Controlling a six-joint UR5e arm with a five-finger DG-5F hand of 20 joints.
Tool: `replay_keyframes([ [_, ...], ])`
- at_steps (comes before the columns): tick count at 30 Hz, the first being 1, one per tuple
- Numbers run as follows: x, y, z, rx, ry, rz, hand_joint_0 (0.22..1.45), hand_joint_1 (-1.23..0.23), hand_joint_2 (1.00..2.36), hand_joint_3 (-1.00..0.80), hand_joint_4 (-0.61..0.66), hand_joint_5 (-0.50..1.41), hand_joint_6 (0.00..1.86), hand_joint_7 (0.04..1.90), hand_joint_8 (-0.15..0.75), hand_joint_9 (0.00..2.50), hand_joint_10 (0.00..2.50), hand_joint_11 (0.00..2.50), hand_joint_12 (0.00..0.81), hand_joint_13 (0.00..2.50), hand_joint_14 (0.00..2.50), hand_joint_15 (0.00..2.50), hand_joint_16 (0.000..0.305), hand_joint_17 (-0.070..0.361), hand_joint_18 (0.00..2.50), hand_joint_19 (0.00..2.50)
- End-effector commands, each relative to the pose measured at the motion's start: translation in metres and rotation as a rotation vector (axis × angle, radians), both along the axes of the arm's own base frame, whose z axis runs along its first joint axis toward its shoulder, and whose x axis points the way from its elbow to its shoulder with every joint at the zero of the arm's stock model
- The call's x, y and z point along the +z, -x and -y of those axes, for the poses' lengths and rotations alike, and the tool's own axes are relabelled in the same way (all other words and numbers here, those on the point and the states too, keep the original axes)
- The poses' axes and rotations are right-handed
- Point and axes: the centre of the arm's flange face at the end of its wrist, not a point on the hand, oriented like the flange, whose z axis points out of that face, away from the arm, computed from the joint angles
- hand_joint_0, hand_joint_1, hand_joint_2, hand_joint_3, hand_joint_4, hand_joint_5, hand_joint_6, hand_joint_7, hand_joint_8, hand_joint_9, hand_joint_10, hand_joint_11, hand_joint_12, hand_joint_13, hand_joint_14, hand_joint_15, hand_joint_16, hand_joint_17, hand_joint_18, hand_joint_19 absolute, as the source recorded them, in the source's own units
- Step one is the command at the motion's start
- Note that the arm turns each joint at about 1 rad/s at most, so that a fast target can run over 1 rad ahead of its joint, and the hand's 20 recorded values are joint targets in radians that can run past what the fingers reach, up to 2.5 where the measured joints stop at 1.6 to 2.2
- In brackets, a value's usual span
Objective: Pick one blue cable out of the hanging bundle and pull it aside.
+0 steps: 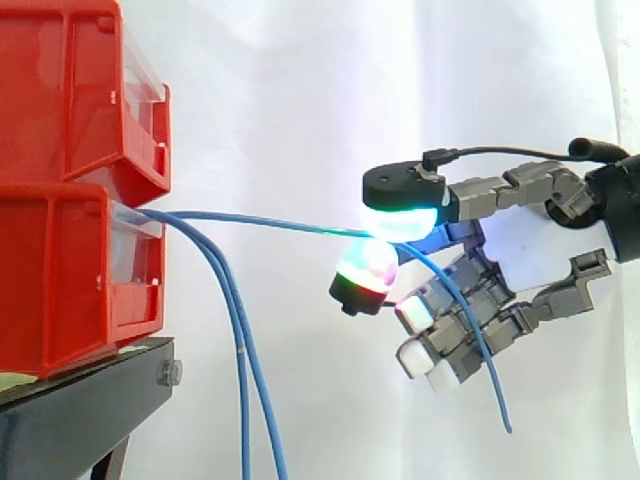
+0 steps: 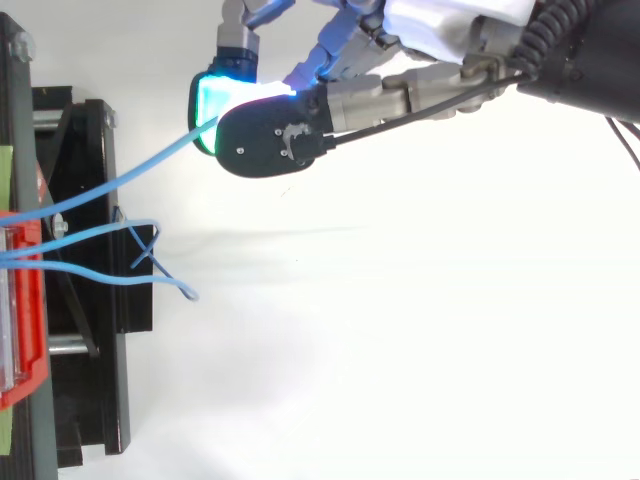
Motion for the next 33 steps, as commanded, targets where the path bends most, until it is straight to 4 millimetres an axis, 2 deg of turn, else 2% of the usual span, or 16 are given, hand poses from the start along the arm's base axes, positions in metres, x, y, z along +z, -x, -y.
replay_keyframes([
  [1, 0.0001, -0.0002, 0.0002, 0.0, 0.0, 0.0, 0.63, -0.81, 1.01, -0.05, -0.27, -0.1, 0.93, 0.97, 0.177, 1.04, 0.02, 0.52, 0.267, 0.85, 0.02, 0.49, 0.044, 0.098, 0.68, 0.42],
  [10, 0.0003, -0.0005, 0.0004, -0.003, 0.001, 0.003, 0.6, -0.77, 1.02, -0.11, -0.11, -0.12, 0.93, 0.91, 0.197, 1.02, 0.02, 0.54, 0.266, 0.83, 0.02, 0.5, 0.042, 0.096, 0.65, 0.44],
  [11, 0.0013, -0.0001, 0.0003, -0.001, 0.001, 0.003, 0.57, -0.75, 1.02, -0.18, -0.07, -0.12, 0.93, 0.89, 0.188, 0.99, 0.02, 0.56, 0.25, 0.81, 0.02, 0.52, 0.038, 0.086, 0.6, 0.47],
  [17, 0.0002, -0.0004, 0.0003, -0.001, 0.001, 0.002, 0.54, -0.7, 1.01, -0.35, -0.04, -0.12, 0.93, 0.81, 0.2, 1.0, 0.02, 0.55, 0.262, 0.82, 0.02, 0.52, 0.04, 0.091, 0.61, 0.47],
  [27, 0.0011, 0.0003, 0.0005, -0.003, 0.0, 0.001, 0.5, -0.64, 1.0, -0.45, -0.01, -0.11, 0.9, 0.83, 0.22, 1.02, 0.02, 0.55, 0.276, 0.84, 0.02, 0.52, 0.044, 0.098, 0.64, 0.46],
  [33, 0.0001, -0.0002, 0.0002, 0.0, -0.001, 0.001, 0.48, -0.54, 1.0, -0.5, 0.01, -0.1, 0.88, 0.85, 0.232, 1.05, 0.02, 0.54, 0.286, 0.86, 0.02, 0.52, 0.046, 0.104, 0.66, 0.45],
])
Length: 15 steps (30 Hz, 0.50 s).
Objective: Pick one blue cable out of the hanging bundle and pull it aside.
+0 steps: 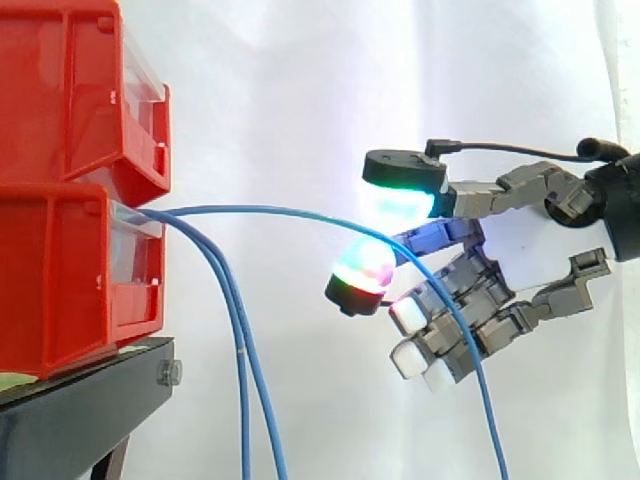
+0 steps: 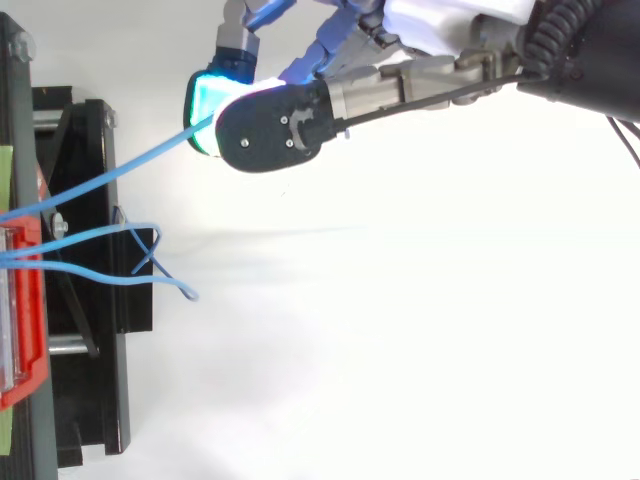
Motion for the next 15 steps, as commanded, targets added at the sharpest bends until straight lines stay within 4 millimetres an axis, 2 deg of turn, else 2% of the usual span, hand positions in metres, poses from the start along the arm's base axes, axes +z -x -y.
replay_keyframes([
  [1, -0.0004, -0.0001, -0.0001, 0.001, 0.0, 0.0, 0.51, -0.47, 1.0, -0.5, 0.0, -0.1, 0.87, 0.9, 0.228, 1.06, 0.02, 0.55, 0.273, 0.86, 0.02, 0.52, 0.044, 0.098, 0.65, 0.47],
  [4, 0.0008, 0.0001, 0.0, 0.001, 0.0, 0.001, 0.57, -0.49, 1.01, -0.39, -0.01, -0.1, 0.87, 0.95, 0.218, 1.07, 0.02, 0.56, 0.259, 0.87, 0.02, 0.53, 0.041, 0.092, 0.64, 0.49],
  [8, -0.0004, -0.0001, -0.0001, 0.001, 0.0, 0.0, 0.57, -0.59, 1.02, -0.2, -0.03, -0.08, 0.9, 0.98, 0.236, 1.09, 0.02, 0.56, 0.272, 0.89, 0.02, 0.52, 0.043, 0.096, 0.68, 0.47],
  [15, 0.0008, 0.0001, 0.0001, -0.001, 0.0, 0.001, 0.59, -0.68, 1.01, -0.11, -0.06, -0.07, 0.91, 0.99, 0.255, 1.11, 0.02, 0.55, 0.293, 0.93, 0.02, 0.51, 0.049, 0.111, 0.76, 0.42],
])
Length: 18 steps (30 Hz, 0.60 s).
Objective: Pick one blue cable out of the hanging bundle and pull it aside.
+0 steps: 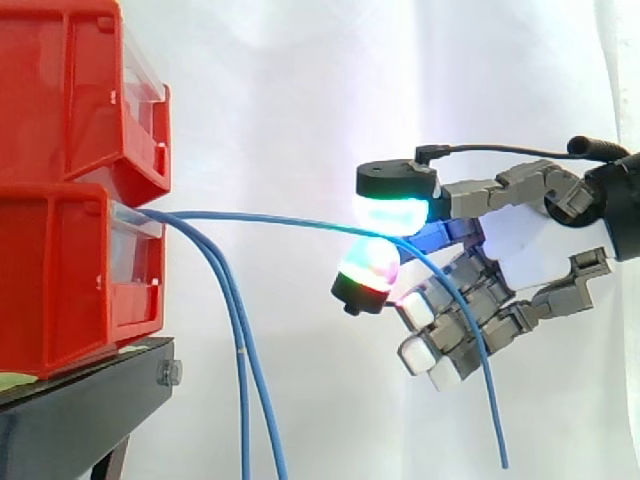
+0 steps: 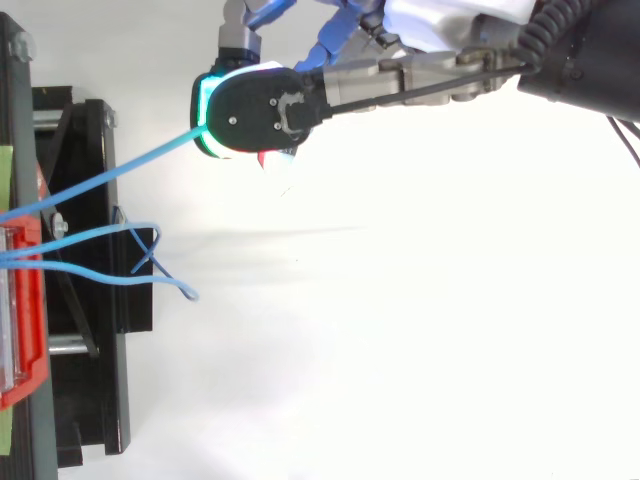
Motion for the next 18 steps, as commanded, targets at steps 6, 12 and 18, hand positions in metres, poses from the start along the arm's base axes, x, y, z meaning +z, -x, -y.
replay_keyframes([
  [6, -0.0007, -0.0003, 0.0003, -0.003, 0.001, 0.001, 0.59, -0.73, 1.01, -0.1, -0.04, -0.08, 0.92, 0.95, 0.248, 1.07, 0.02, 0.55, 0.289, 0.91, 0.02, 0.52, 0.048, 0.108, 0.74, 0.43],
  [12, 0.0005, -0.0004, -0.0018, -0.002, 0.001, 0.002, 0.62, -0.81, 1.01, -0.03, -0.05, -0.09, 0.92, 1.05, 0.251, 1.07, 0.02, 0.56, 0.28, 0.92, 0.02, 0.52, 0.048, 0.108, 0.76, 0.42],
  [18, -0.0008, -0.0004, -0.0027, -0.002, 0.002, -0.002, 0.54, -0.83, 1.27, -0.02, -0.17, -0.05, 0.92, 1.05, 0.236, 1.19, 0.02, 0.49, 0.299, 1.03, 0.02, 0.52, 0.056, 0.126, 0.86, 0.38],
])
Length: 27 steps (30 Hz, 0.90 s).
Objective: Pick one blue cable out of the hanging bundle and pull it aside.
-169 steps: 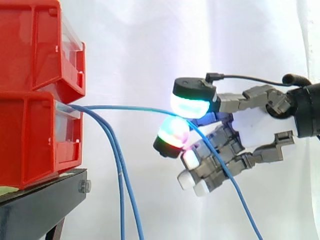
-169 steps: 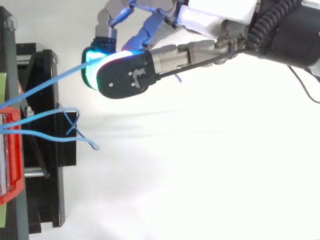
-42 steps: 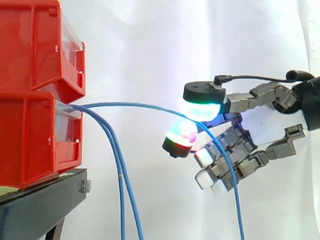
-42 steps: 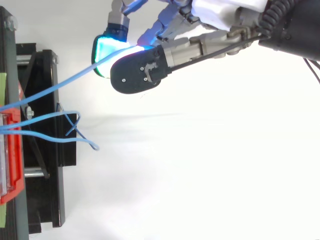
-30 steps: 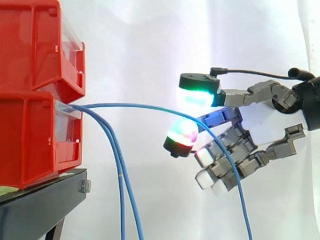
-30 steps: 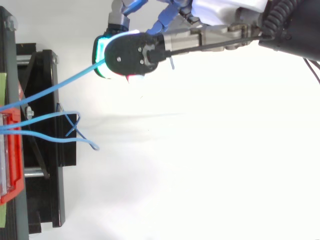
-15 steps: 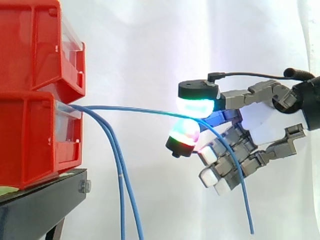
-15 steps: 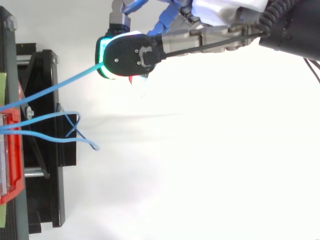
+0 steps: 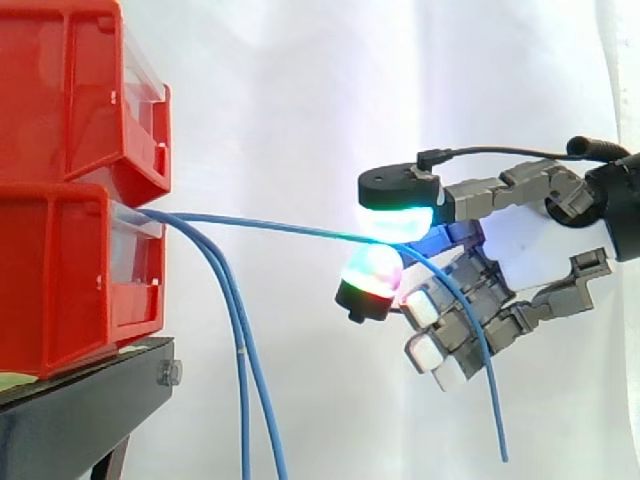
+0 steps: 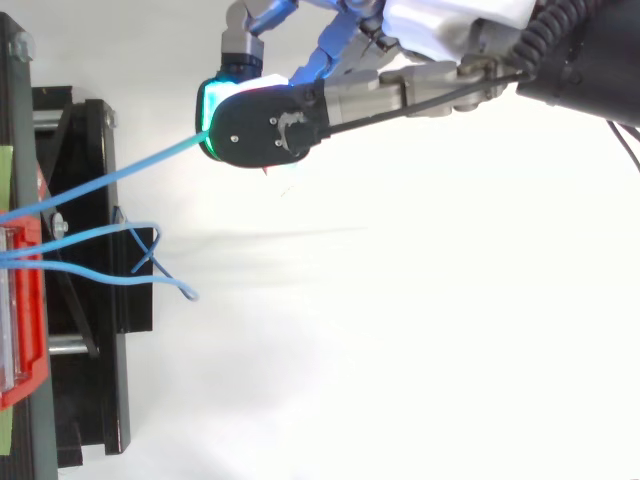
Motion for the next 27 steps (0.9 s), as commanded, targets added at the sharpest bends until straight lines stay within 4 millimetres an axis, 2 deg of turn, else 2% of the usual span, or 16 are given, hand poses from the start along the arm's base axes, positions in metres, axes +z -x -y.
replay_keyframes([
  [1, 0.0008, 0.0001, -0.0014, 0.001, 0.0, 0.0, 0.51, -0.83, 1.36, -0.03, -0.18, -0.05, 0.91, 1.06, 0.24, 1.19, 0.02, 0.49, 0.301, 1.04, 0.02, 0.51, 0.057, 0.128, 0.88, 0.37],
  [5, -0.0003, -0.0003, -0.0027, 0.004, -0.001, -0.001, 0.49, -0.82, 1.44, -0.03, -0.19, -0.04, 0.9, 1.11, 0.228, 1.23, 0.02, 0.47, 0.299, 1.07, 0.02, 0.52, 0.057, 0.129, 0.9, 0.36],
  [17, -0.001, 0.0012, -0.0024, -0.008, -0.032, -0.003, 0.48, -0.82, 1.5, -0.04, -0.19, -0.03, 0.89, 1.13, 0.231, 1.14, 0.01, 0.32, 0.319, 1.0, 0.02, 0.43, 0.057, 0.129, 0.86, 0.33],
  [23, -0.001, 0.0012, -0.0024, -0.008, -0.032, -0.003, 0.48, -0.82, 1.51, -0.04, -0.19, -0.03, 0.89, 1.14, 0.229, 1.19, 0.01, 0.38, 0.323, 1.01, 0.02, 0.44, 0.057, 0.128, 0.86, 0.31],
  [27, -0.001, 0.0012, -0.0024, -0.008, -0.032, -0.003, 0.48, -0.82, 1.5, -0.04, -0.19, -0.03, 0.89, 1.15, 0.229, 1.28, 0.02, 0.51, 0.314, 1.03, 0.02, 0.49, 0.056, 0.127, 0.85, 0.33],
])
